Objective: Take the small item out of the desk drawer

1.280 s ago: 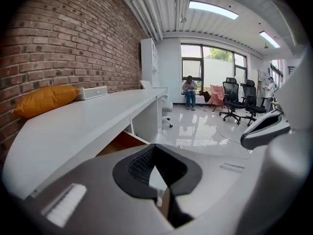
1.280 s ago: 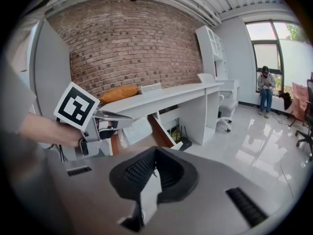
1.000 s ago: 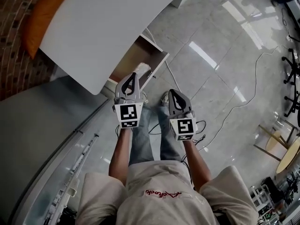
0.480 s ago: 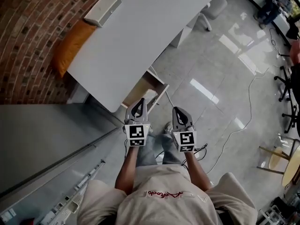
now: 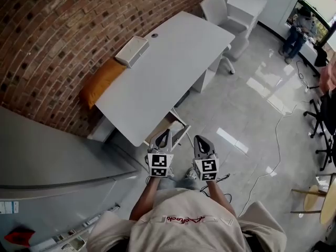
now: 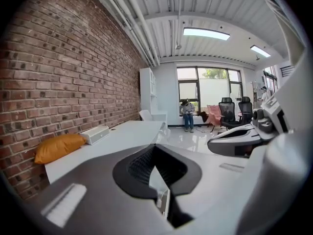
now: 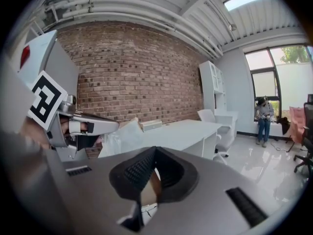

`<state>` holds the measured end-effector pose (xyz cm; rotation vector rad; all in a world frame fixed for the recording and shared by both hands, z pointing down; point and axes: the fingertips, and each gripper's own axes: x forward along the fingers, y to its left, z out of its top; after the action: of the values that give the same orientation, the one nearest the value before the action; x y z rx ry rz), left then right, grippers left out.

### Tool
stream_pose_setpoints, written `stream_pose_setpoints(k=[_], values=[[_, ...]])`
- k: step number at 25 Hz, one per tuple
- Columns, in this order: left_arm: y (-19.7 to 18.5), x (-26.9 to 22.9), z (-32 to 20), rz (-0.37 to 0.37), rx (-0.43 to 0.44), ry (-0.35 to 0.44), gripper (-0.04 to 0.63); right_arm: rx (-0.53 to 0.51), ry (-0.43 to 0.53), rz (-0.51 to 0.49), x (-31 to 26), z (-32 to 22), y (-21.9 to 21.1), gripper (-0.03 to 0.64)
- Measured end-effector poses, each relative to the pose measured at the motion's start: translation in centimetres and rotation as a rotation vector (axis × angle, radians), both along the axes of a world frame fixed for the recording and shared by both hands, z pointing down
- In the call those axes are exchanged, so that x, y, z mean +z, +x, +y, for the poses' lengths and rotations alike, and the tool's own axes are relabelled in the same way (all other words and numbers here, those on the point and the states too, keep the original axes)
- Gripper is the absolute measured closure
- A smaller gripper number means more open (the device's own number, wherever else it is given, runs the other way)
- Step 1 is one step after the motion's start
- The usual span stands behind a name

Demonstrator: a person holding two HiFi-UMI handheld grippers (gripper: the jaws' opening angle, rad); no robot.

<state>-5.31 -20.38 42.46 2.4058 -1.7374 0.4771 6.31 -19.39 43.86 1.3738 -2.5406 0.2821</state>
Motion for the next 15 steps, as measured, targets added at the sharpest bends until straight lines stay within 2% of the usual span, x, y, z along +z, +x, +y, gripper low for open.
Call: stream_pose_setpoints(k=[4,9,15], values=[[-0.1,-2.7,-0.7,0.003,0.002,0.042,0.589,0.003,0.036,-0.002,-2.2,-0.5,0.5,0.606],[-0.4,-5.7,-1.5,0.056,-0.003,0.091,0.588,0.022,0.087,-0.006,-4.8,-1.4,1.1,0.606],[-0.7,-7.8,-2.5,0.078,0.002,0.134,0.589,0.041,0.163,-0.002,-8.0,-3.1,1.0,0.606]])
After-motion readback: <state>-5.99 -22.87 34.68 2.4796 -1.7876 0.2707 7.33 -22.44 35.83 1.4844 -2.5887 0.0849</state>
